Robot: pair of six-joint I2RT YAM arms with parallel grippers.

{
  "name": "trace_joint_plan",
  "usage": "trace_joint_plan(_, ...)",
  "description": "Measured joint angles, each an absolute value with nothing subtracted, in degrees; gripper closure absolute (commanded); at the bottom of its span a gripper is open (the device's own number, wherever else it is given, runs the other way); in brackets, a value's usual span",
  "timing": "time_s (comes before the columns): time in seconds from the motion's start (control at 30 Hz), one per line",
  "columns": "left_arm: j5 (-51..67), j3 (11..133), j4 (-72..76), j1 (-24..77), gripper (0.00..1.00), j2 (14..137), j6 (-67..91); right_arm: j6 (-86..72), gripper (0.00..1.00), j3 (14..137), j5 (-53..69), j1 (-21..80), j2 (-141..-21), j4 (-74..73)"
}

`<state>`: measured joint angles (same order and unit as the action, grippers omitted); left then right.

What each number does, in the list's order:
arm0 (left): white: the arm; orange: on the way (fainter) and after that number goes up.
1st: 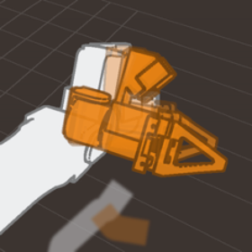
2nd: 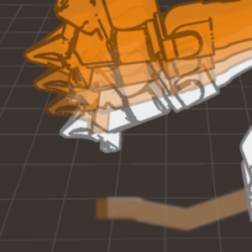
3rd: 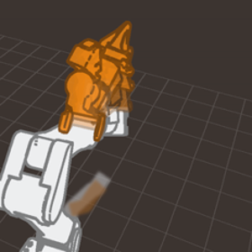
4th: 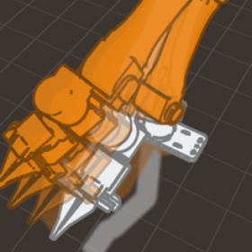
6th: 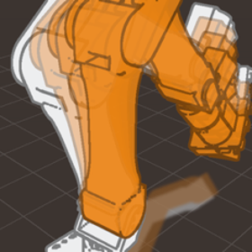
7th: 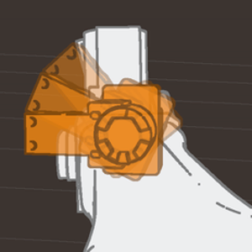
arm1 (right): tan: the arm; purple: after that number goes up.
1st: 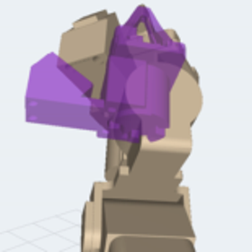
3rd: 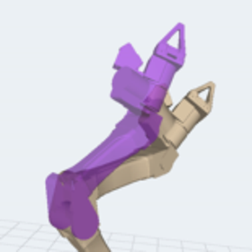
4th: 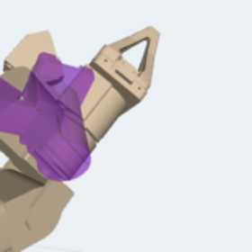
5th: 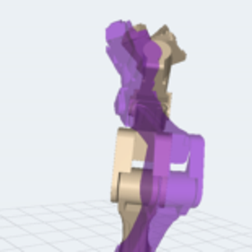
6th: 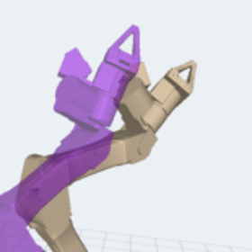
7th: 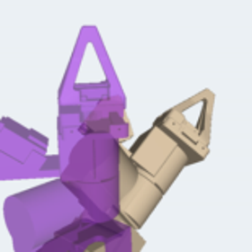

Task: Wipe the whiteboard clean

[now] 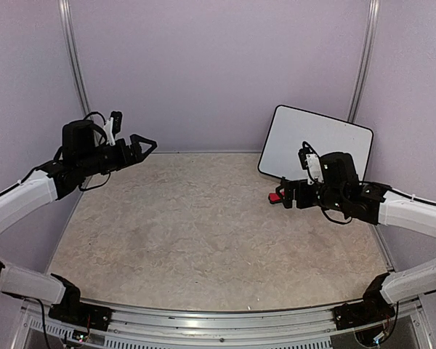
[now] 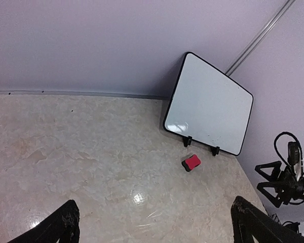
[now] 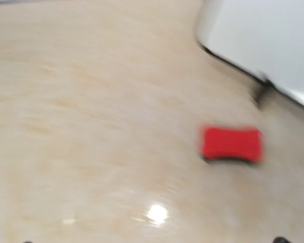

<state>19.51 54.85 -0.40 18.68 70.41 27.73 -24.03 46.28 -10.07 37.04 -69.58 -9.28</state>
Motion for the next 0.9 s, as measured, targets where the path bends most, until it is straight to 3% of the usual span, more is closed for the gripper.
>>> trace_joint_plan(0.17,13.7,57.6,-5.3,23.8,0.01,64.5,24.1,-17.3,0.00,46.5,-5.9,38.9,-61.0,-9.6)
trace_joint_plan(0.5,7.1,47.7,-10.3,23.7,0.01,50.4,16.1,-12.1,0.00,50.7,-2.7,38.9,-54.1,-14.0)
trace_joint_plan(0.9,12.1,43.2,-7.3,16.4,0.01,48.9,15.2,-11.2,0.00,51.1,-3.3,38.9,-54.1,-15.7)
